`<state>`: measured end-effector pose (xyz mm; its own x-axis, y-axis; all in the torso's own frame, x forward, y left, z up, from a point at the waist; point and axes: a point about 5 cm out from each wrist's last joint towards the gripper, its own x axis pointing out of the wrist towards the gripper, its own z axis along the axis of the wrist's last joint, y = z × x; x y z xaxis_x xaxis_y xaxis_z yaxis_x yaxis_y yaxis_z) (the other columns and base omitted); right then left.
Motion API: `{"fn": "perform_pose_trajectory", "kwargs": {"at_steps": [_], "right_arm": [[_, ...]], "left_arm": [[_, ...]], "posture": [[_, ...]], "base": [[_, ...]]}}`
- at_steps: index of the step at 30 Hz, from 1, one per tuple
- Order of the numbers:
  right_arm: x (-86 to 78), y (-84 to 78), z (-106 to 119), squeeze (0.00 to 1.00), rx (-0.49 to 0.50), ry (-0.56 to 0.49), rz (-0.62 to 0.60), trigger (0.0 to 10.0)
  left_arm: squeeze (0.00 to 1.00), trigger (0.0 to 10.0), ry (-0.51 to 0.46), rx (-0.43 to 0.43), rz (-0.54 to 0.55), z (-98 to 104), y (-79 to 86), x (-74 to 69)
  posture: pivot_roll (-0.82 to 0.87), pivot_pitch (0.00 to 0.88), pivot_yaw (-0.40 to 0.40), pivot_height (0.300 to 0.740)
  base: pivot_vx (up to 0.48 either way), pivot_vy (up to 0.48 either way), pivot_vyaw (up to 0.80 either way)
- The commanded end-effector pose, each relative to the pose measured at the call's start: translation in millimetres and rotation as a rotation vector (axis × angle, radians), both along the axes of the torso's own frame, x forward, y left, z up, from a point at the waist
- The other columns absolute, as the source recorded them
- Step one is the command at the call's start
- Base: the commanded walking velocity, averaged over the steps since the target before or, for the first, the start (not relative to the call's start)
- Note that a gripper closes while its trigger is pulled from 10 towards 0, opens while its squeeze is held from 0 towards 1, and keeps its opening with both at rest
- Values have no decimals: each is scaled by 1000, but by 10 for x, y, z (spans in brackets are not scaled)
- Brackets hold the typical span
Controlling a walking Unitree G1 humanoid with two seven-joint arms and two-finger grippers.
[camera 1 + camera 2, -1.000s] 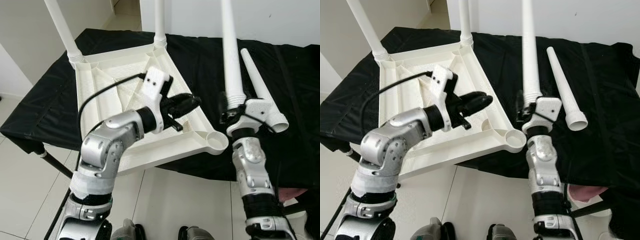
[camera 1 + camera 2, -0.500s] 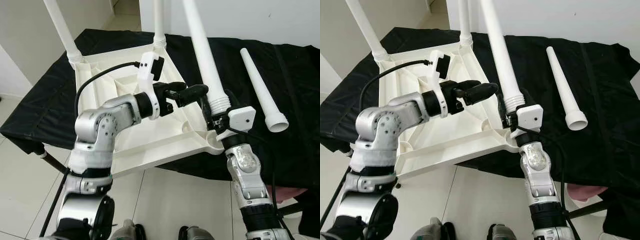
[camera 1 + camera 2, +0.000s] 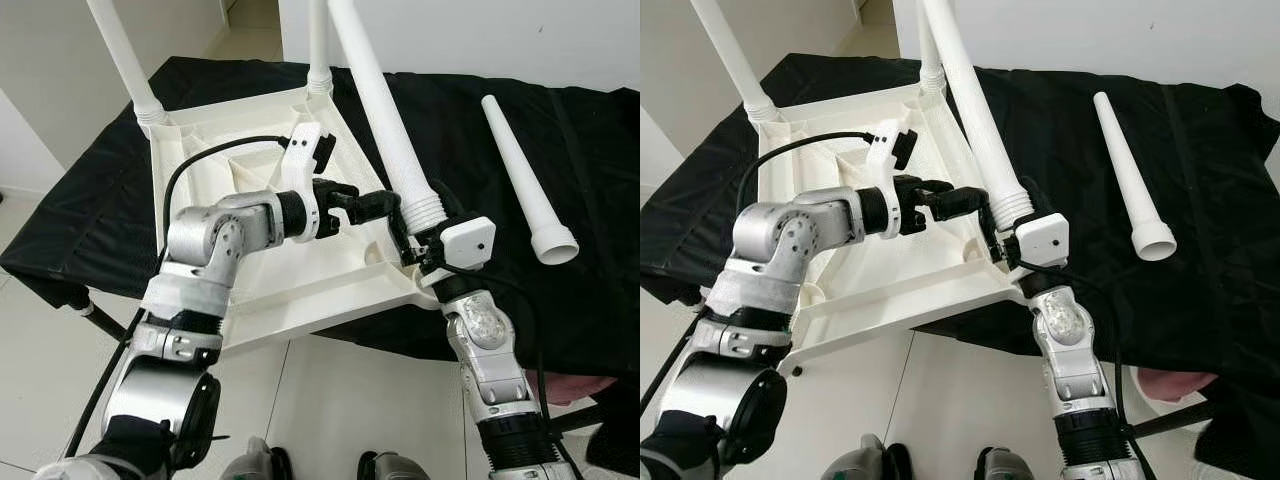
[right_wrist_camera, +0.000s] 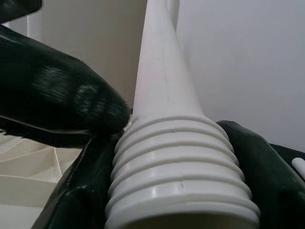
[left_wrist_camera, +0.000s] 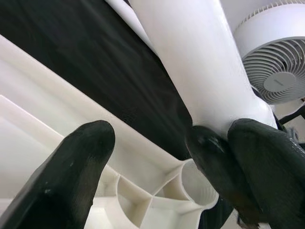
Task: Building children table
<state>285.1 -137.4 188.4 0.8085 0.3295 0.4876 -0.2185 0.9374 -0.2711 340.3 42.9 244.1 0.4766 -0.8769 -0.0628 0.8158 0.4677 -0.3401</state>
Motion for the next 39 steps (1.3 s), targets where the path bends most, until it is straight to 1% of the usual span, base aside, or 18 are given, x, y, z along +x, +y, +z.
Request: {"fn": "perform_pose_trajectory", "kwargs": {"at_steps": [1,2,3,8,11,16,20,26,29,32,33,39], "right_arm": [[-41,56,-12,0,-5,-1,30,10000],[-44,56,-28,0,-5,5,30,10000],[-44,56,-28,0,-5,5,30,10000],[-45,19,-81,0,-12,26,21,10000],[-40,-6,-93,0,-15,31,13,10000],[-8,-48,-102,0,-4,41,-12,10000],[-18,8,-85,0,-34,21,16,10000],[-21,125,-41,0,-53,-13,57,10000],[-19,134,-32,0,-54,-17,59,10000],[-14,155,-7,0,-53,-28,65,10000],[-18,179,8,0,-56,-37,75,10000],[-43,227,-2,0,-75,-45,97,10000]], "left_arm": [[0,10000,-8,-6,6,49,-6,38],[0,10000,-5,-25,-2,87,-10,44],[0,10000,-5,-25,-2,87,-10,44],[0,10000,-37,-67,-54,220,11,48],[0,10000,-35,-73,-67,234,27,49],[0,10000,-56,-77,-119,250,44,-2],[0,10000,-49,-70,-137,227,13,-30],[0,10000,-16,-53,-138,161,-54,-35],[0,10000,-10,-52,-133,157,-60,-30],[0,10000,4,-47,-112,144,-71,-4],[0,10000,15,-43,-88,131,-76,25],[0,10000,38,-48,-35,140,-87,97]], "posture": [[-127,117,102,740],[-127,117,102,740],[-127,117,102,740],[-127,117,102,740],[-127,117,102,740],[-120,113,101,740],[-117,111,100,740],[-120,99,98,740],[-120,99,98,740],[-120,99,98,740],[-122,95,98,740],[-123,94,98,740]], "base": [[0,0,0],[0,0,0],[0,0,0],[0,0,0],[0,0,0],[0,0,0],[0,0,0],[0,0,0],[0,0,0],[0,0,0],[0,0,0],[0,0,0]]}}
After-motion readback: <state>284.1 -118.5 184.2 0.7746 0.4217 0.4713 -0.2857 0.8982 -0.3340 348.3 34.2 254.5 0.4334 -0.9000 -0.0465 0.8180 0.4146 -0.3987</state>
